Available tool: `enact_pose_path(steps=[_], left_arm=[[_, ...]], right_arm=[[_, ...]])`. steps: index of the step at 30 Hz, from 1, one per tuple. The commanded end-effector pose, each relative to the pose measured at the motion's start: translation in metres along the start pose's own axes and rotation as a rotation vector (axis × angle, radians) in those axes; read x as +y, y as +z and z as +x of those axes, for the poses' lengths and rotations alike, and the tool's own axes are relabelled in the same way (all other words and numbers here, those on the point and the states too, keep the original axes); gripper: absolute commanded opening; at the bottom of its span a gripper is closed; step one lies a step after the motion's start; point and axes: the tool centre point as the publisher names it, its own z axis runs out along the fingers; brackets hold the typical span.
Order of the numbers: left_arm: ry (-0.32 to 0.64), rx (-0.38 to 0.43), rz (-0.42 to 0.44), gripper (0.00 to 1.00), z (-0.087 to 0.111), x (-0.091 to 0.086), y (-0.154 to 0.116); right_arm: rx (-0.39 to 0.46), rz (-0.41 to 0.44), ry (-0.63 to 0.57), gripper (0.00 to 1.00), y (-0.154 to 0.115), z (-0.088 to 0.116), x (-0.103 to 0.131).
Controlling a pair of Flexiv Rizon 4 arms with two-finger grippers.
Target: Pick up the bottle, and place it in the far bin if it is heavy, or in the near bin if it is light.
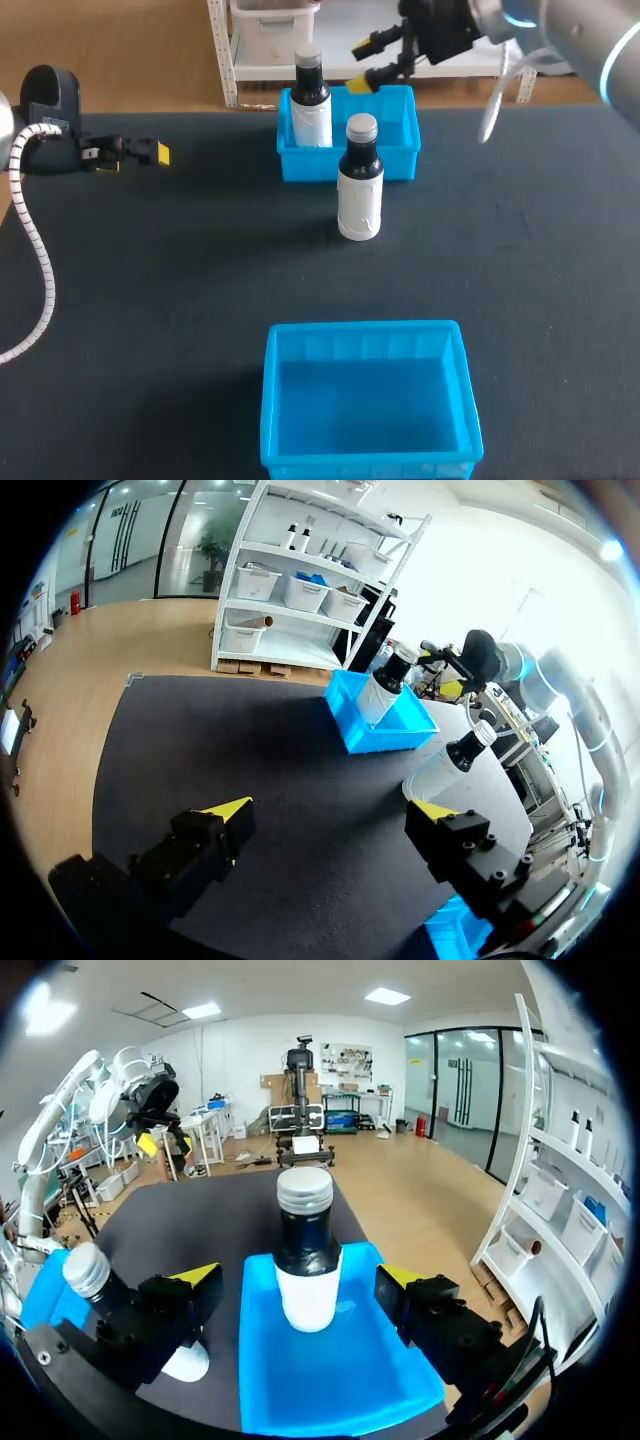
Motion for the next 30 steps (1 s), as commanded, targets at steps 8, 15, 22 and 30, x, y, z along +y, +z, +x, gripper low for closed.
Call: enact_pose_path(steps=[8,15,22,30], left_arm=[[0.000,0.000,0.000,1.00,0.000,0.000,0.000],[0.000,0.000,0.000,1.00,0.000,0.000,0.000],[0.000,0.000,0.000,1.00,0.000,0.000,0.000],[0.000,0.000,0.000,1.00,0.000,0.000,0.000]], right_arm=[[-0.018,-0.077,0.002,1.00,-0.051,0.022,0.018],[-0.029,-0.058,-0.010,1.00,-0.073,0.034,0.032],[-0.018,-0.046,-0.034,1.00,-0.088,0.043,0.051],[-0.024,-0.001,-0.042,1.00,-0.093,0.047,0.079]])
